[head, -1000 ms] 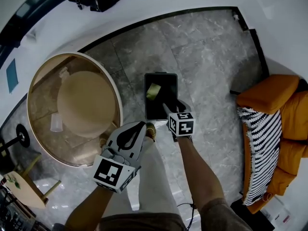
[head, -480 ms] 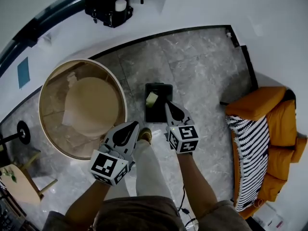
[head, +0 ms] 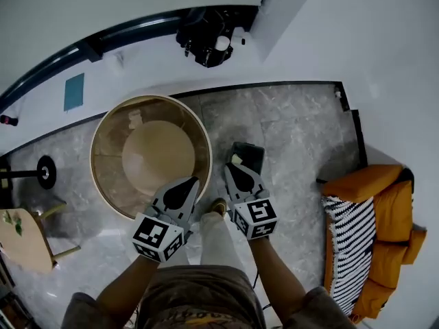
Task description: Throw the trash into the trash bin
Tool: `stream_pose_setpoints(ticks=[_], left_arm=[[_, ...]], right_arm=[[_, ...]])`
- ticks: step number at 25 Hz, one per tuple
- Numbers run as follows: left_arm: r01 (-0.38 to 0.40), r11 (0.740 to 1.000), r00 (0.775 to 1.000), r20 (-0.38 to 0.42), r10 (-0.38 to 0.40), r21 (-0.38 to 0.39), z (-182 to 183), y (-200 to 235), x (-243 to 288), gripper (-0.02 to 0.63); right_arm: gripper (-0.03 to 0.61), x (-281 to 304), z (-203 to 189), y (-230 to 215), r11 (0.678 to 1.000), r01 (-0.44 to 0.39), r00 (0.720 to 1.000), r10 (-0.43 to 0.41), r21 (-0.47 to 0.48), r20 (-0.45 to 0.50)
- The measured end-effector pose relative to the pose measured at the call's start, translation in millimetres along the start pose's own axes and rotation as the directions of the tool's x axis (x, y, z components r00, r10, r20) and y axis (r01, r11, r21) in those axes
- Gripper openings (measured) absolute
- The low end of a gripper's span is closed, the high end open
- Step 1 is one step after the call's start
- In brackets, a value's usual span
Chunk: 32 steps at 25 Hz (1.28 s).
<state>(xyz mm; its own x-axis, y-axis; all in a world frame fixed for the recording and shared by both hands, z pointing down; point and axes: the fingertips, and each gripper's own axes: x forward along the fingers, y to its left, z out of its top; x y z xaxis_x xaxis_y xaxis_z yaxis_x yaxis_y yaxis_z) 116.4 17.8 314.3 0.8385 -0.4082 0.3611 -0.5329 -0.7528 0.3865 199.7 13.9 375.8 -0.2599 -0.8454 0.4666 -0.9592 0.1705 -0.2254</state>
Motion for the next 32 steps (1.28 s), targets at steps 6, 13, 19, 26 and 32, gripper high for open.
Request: stream_pose_setpoints(ticks=[6,13,19,26,32], left_arm=[[-0.123,0.992,0.992,0.028,0.124,-0.036,7.3,62.5,-80.6,0.018],[-0.254,0.963,0.964,0.06,0.26,-0.093,3.8,129.1,-164.0,0.017],[-0.301,0.945,0.947,0.076,0.312,-0.129,-2.2,172.1,-207.9,0.017],[-0.294,0.942,0.947,0.085,0.31,-0.165,-11.4,199.7,-221.8,0.017],[-0.278,0.942,0.952,0.082,0.297,-0.188,-21.4,221.7,-216.1,0.017]], right_arm=[[0.023,42.9,11.7,99.4,0.989,-0.139,0.99,0.137,-0.054,-0.04],[0.023,96.2,6.1,204.3,0.946,-0.295,0.953,0.282,-0.131,-0.11],[0.024,130.8,0.0,265.5,0.912,-0.373,0.925,0.351,-0.17,-0.146],[0.03,157.4,-10.9,295.9,0.89,-0.412,0.908,0.384,-0.196,-0.168],[0.295,179.8,-31.8,307.5,0.858,-0.46,0.883,0.414,-0.228,-0.222]])
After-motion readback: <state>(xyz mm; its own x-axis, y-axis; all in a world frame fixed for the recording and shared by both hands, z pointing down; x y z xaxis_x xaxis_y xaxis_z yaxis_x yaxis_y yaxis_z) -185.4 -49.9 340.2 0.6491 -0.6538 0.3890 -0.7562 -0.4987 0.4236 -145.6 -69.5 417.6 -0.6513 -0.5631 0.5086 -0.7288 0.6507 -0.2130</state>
